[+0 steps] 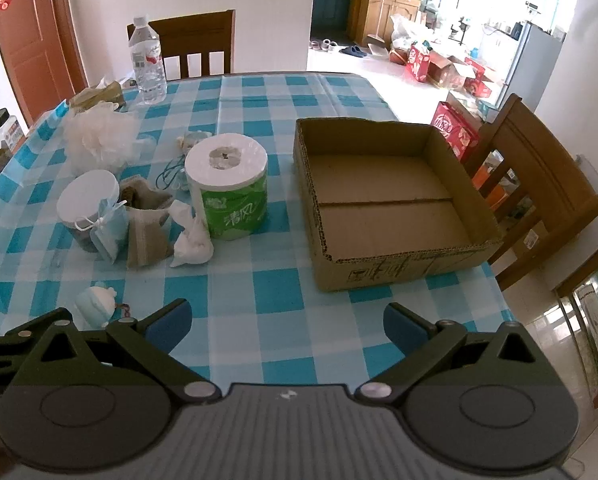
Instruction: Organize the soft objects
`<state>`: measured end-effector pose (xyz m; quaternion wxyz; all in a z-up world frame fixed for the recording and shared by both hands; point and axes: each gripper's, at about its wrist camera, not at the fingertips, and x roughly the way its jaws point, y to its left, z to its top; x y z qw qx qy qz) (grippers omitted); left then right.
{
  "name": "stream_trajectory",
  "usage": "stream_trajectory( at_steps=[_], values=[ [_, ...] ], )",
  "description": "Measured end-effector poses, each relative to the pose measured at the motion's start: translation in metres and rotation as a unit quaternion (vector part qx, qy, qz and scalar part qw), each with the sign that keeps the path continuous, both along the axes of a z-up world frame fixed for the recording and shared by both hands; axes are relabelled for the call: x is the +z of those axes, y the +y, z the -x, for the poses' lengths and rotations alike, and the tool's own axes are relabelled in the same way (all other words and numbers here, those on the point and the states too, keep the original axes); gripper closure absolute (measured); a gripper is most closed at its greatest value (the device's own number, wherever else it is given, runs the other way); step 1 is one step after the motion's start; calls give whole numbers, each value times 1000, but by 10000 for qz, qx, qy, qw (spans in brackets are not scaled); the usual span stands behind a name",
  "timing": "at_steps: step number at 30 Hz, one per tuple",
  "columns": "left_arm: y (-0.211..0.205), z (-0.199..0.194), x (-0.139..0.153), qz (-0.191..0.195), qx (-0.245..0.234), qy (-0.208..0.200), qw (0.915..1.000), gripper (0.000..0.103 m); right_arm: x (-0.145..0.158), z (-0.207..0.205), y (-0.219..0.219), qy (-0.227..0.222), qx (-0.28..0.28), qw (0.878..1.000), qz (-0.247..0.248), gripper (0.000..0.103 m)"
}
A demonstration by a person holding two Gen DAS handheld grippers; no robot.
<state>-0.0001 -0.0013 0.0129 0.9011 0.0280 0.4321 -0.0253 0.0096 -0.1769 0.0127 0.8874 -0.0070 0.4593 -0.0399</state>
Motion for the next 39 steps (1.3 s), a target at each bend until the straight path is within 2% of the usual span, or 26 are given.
stream_trajectory(
  at_steps=[19, 39],
  values=[
    [-1, -4, 3, -11, -86, -25, 10000, 1, 1, -3, 0, -26, 40, 10000, -20, 0],
    [7, -14, -10, -54, -513, -214, 9984, 1, -9, -13, 7, -128, 226, 9997, -51, 0]
  ],
)
